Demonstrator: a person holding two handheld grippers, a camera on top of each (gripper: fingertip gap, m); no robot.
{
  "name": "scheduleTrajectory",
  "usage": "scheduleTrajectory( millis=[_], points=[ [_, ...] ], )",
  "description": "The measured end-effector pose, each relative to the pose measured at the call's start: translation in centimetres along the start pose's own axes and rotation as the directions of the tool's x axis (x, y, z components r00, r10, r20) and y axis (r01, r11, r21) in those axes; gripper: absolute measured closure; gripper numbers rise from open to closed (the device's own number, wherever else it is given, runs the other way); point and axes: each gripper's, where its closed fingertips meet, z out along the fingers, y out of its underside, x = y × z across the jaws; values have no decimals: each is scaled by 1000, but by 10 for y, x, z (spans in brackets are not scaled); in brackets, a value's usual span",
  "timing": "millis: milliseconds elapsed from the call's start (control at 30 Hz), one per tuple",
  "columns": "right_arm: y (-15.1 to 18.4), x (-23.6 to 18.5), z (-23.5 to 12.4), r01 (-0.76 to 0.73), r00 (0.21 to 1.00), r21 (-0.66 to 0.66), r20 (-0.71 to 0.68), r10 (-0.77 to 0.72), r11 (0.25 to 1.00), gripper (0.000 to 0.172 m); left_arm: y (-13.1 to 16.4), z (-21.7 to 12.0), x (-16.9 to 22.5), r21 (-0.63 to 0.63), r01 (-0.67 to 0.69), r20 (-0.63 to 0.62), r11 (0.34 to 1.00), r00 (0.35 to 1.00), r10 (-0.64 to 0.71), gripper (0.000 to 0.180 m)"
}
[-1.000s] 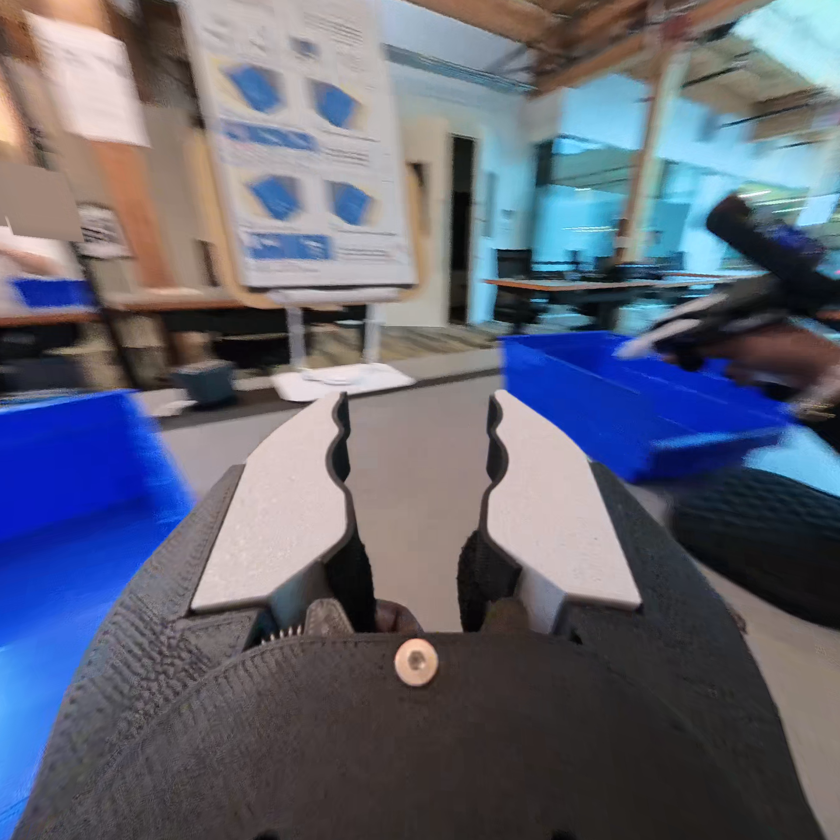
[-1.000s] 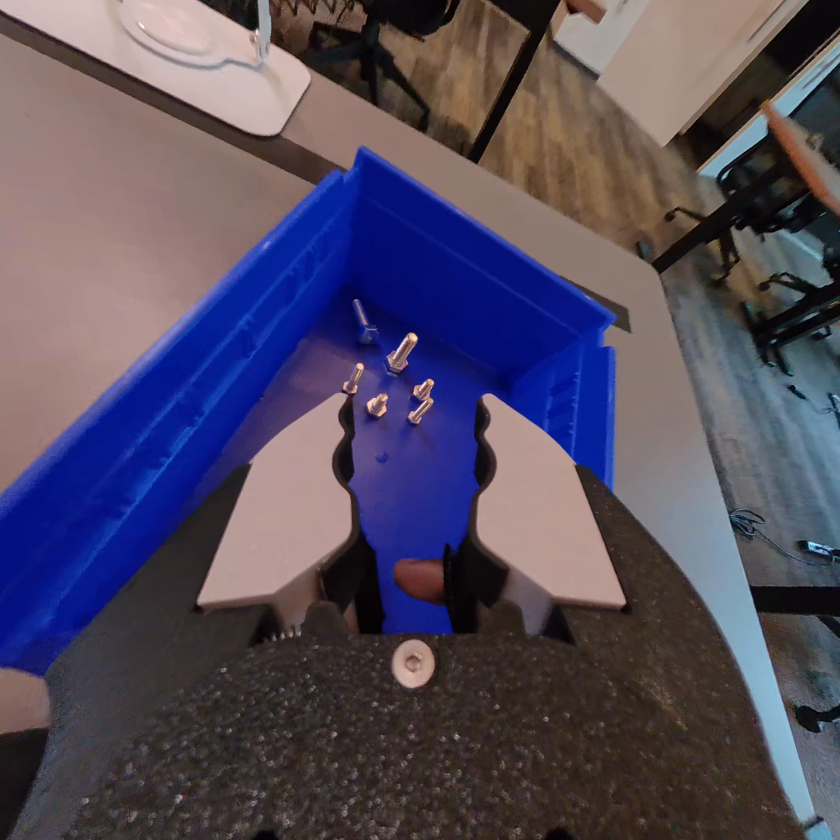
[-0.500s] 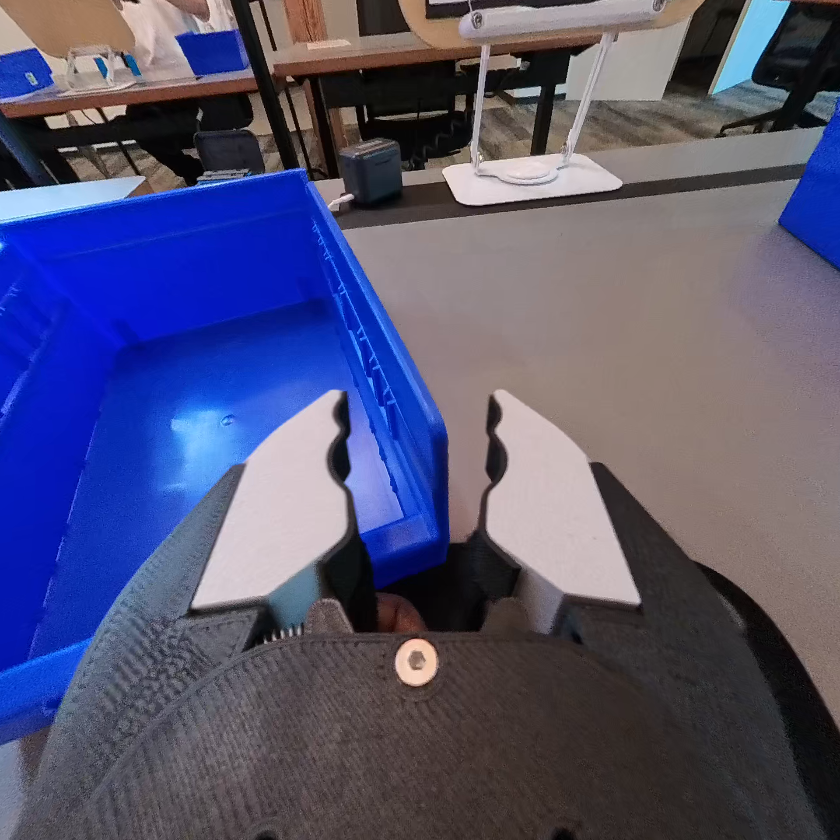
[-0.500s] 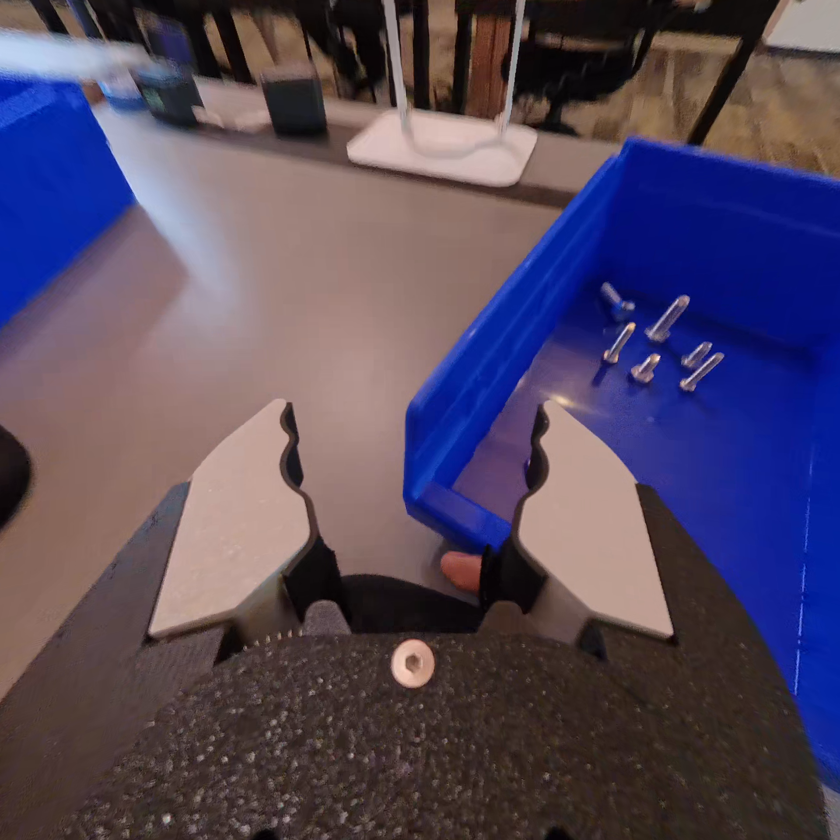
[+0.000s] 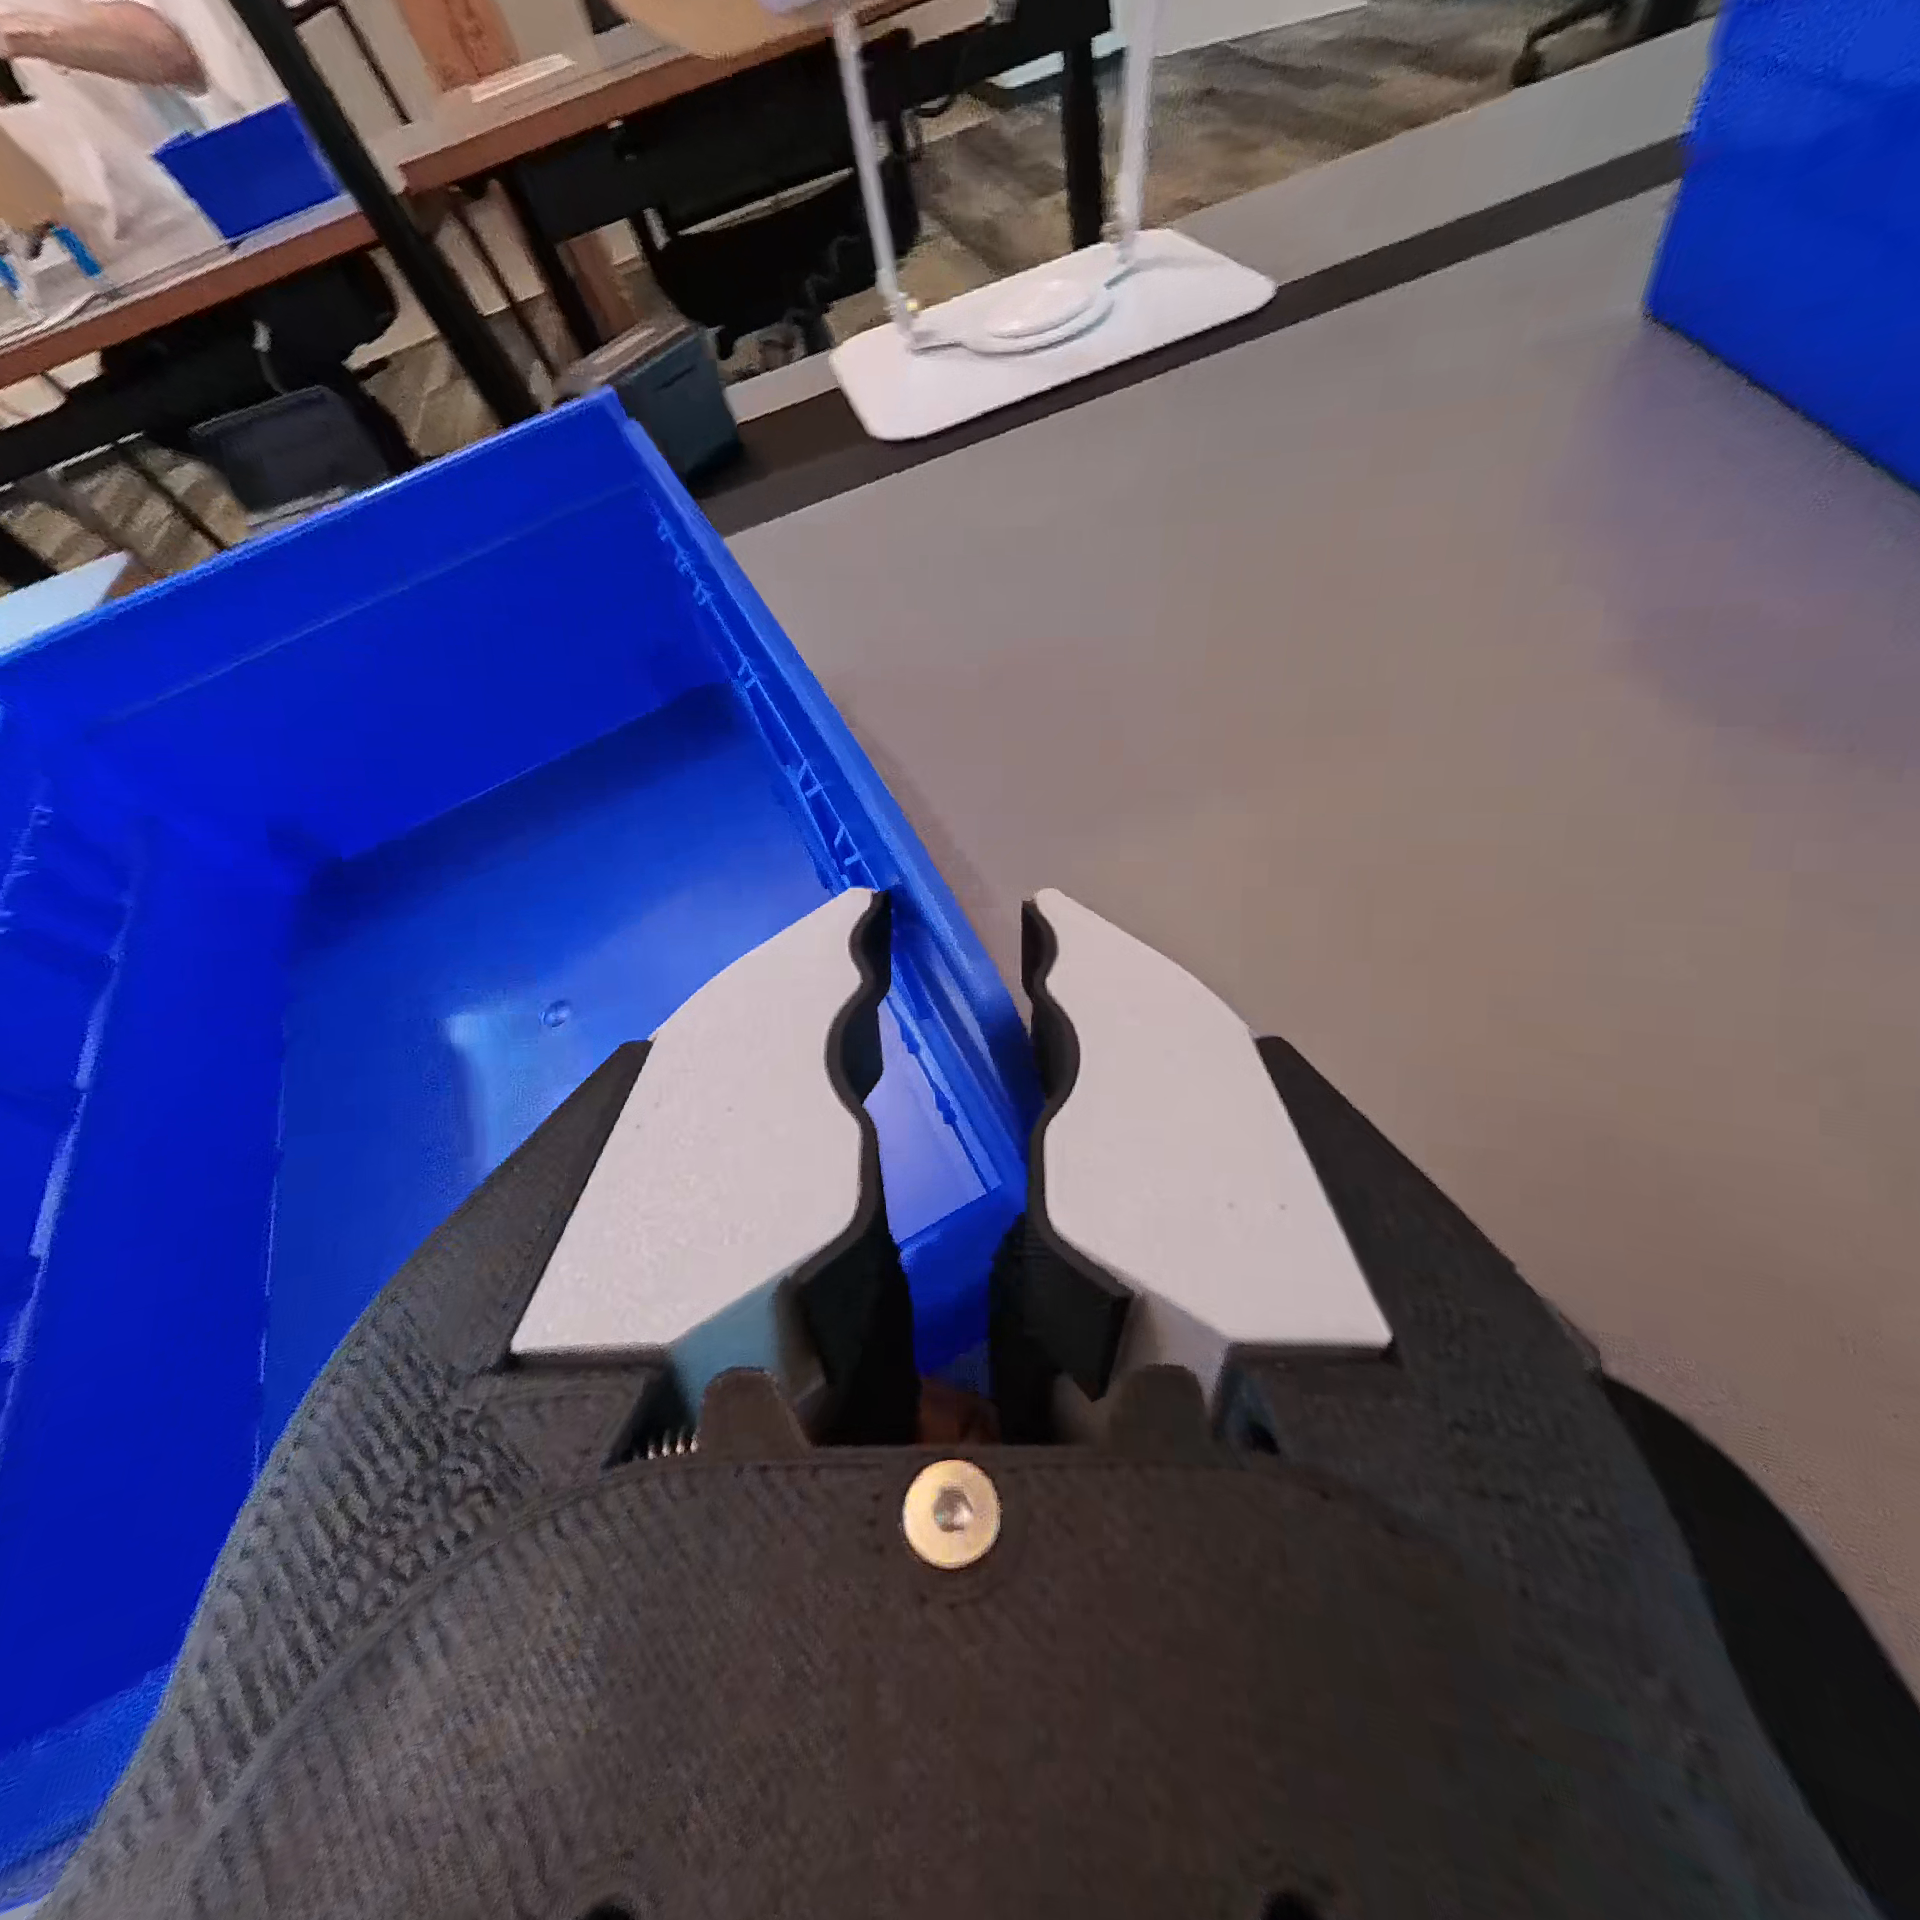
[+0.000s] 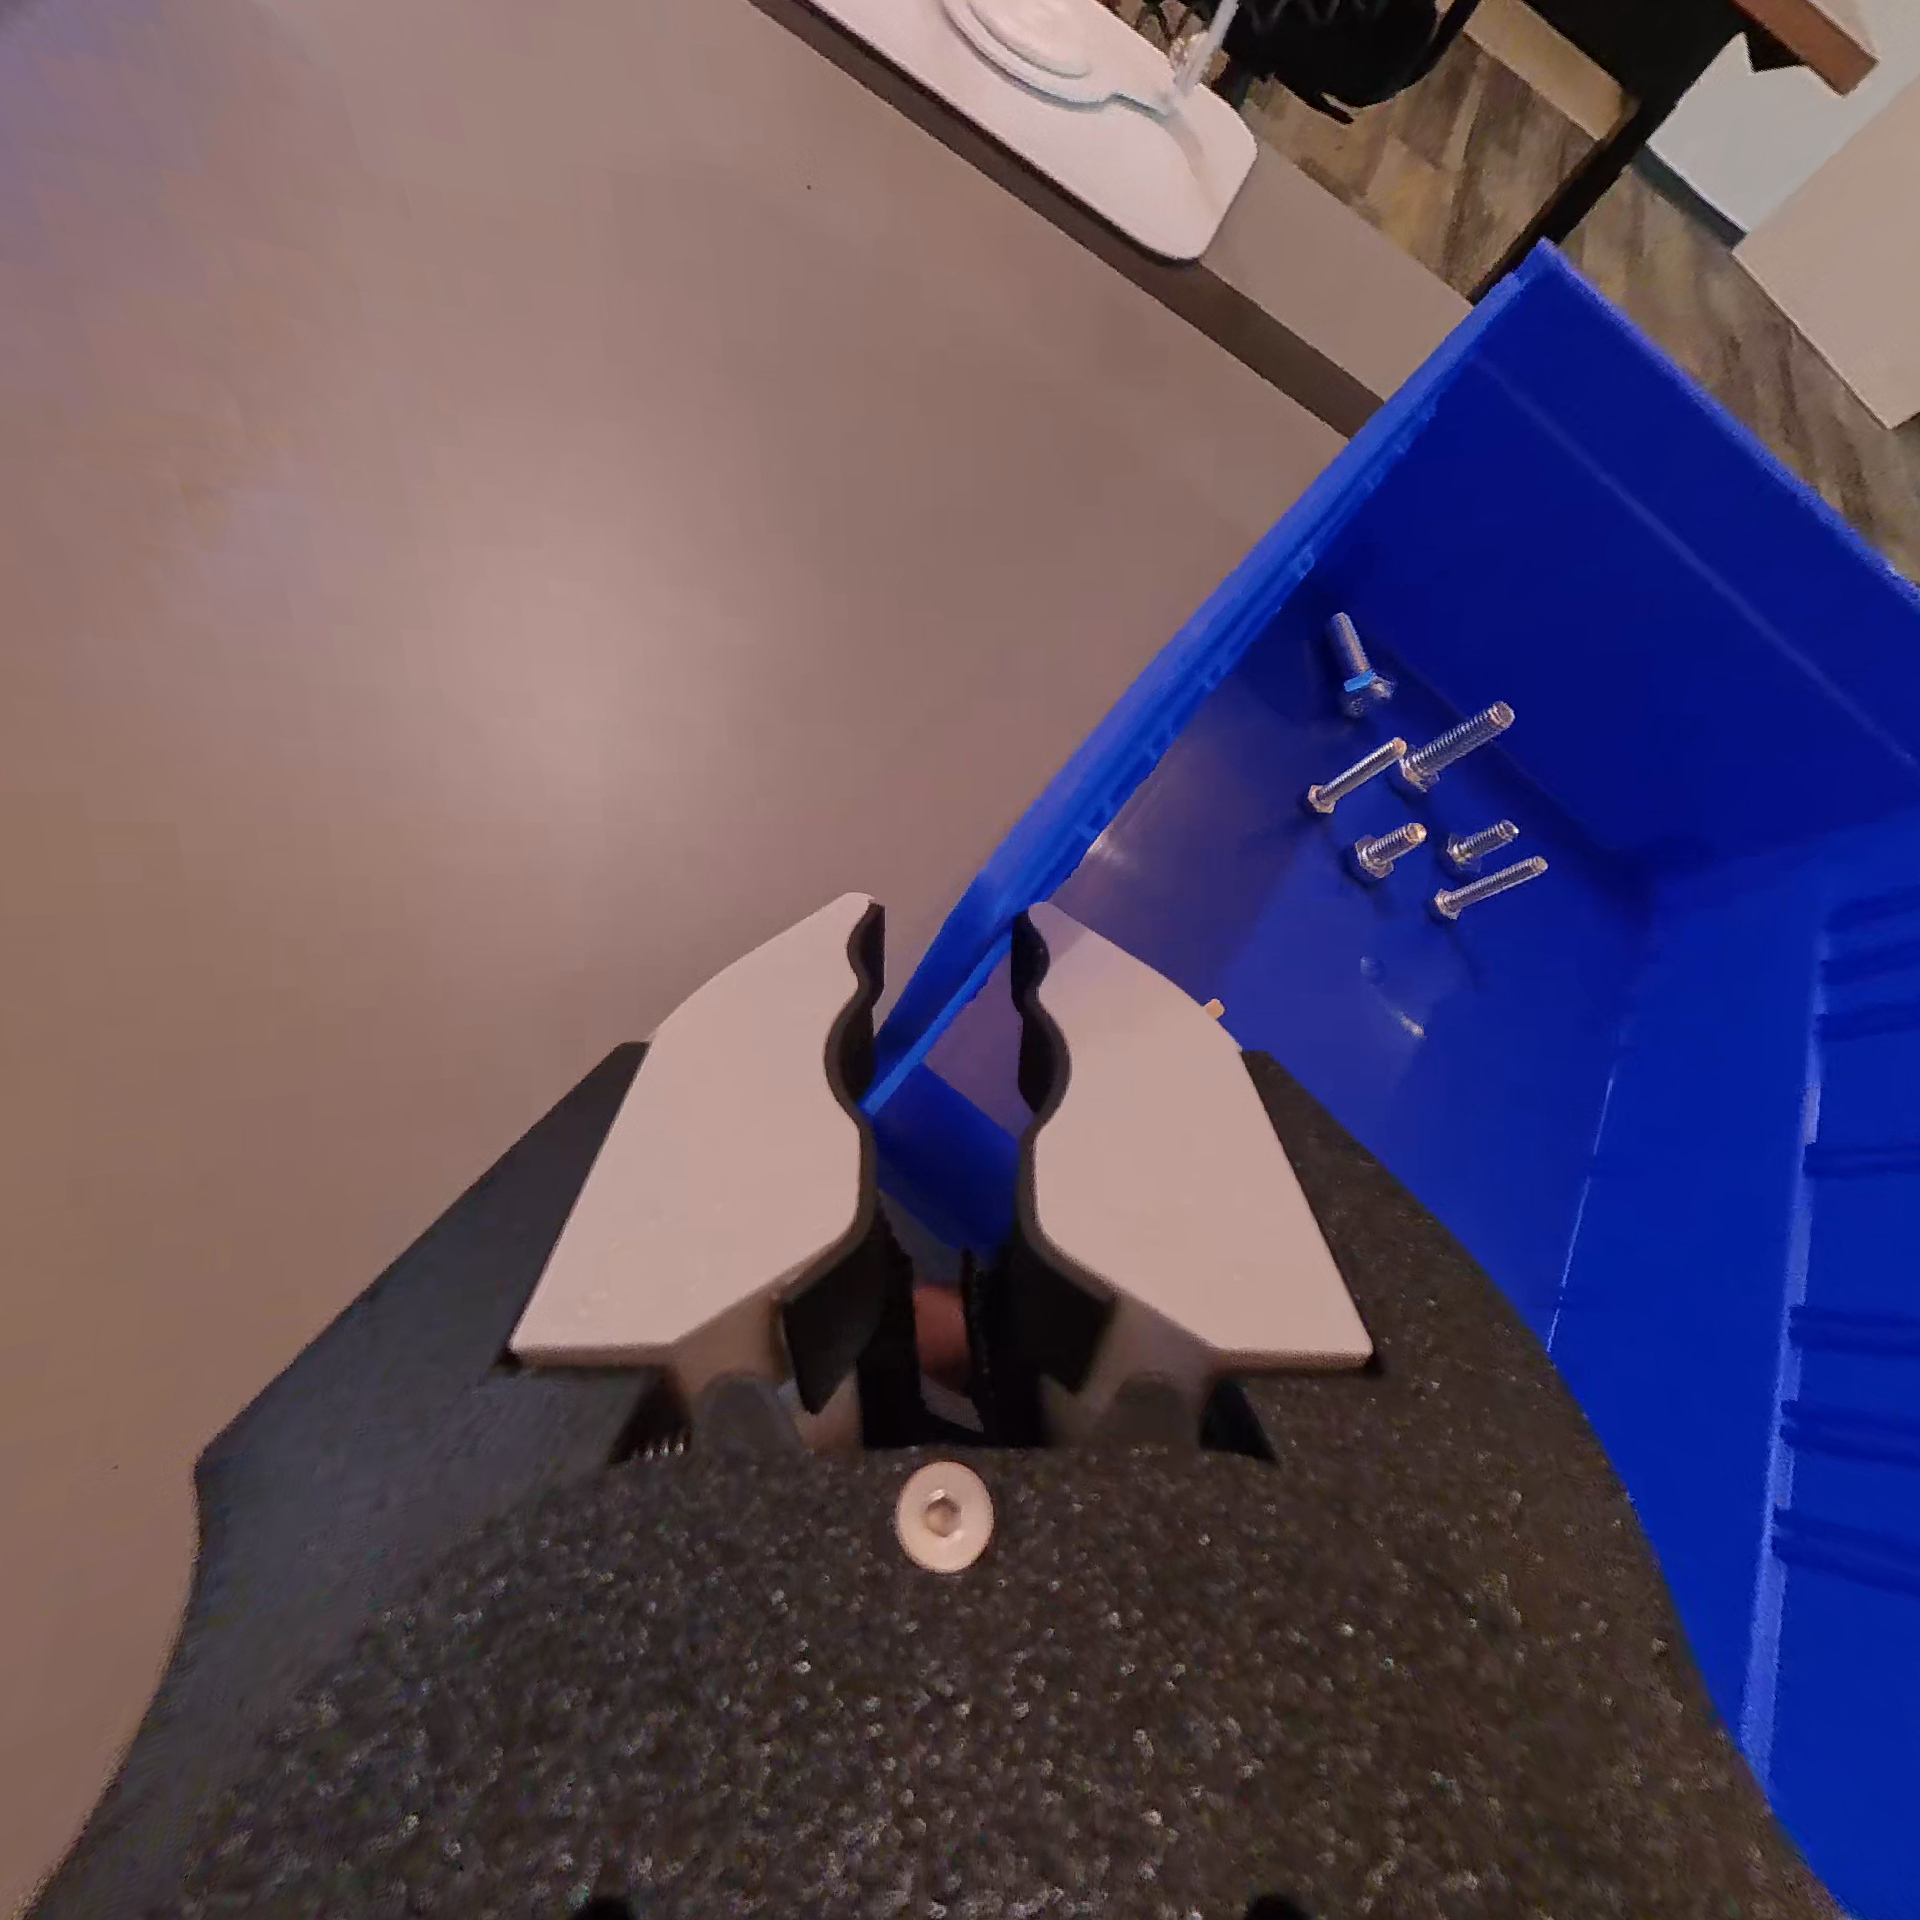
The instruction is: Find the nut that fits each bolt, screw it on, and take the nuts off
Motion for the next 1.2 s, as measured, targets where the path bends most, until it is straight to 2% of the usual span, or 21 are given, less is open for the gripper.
scheduleTrajectory(
  millis=[167, 433, 633, 667, 767, 867, 933, 1000, 1067, 1200],
  points=[
    [-10, -16, 5, 25, 998, 25, 52, -26, 999, 148, -15, 19, 34, 16, -15, -104, 1000, 994, 16, 158],
    [-27, -45, 11, 88, 987, 56, 131, -95, 995, 148, -37, 47, 82, 23, -112, -207, 993, 972, 115, 158],
    [-35, -63, 11, 89, 973, 93, 207, -106, 992, 147, -46, 58, 96, 46, -69, -273, 997, 959, 79, 160],
    [-36, -68, 8, 73, 964, 108, 246, -98, 992, 141, -49, 55, 97, 53, -36, -275, 998, 960, 50, 159],
    [-50, -70, -19, -71, 933, 204, 360, -8, 976, 110, -78, 31, 101, 215, 51, -256, 975, 967, 6, 132],
    [-63, -33, -52, -219, 935, 352, 342, 93, 910, 96, -100, 5, 131, 346, 97, -308, 933, 951, 15, 123],
    [-60, 17, -69, -282, 954, 436, 221, 202, 854, 96, -102, 3, 160, 341, 120, -371, 932, 928, 16, 120],
    [-41, 73, -77, -292, 949, 469, 36, 313, 834, 99, -95, 13, 184, 267, 131, -421, 955, 907, -7, 115],
    [-13, 112, -72, -302, 925, 424, -85, 370, 854, 99, -87, 27, 201, 198, 117, -432, 973, 902, -20, 111],
    [33, 126, -33, -347, 928, 196, -71, 366, 917, 101, -78, 48, 215, 114, 107, -413, 988, 909, -51, 111]
  ],
)
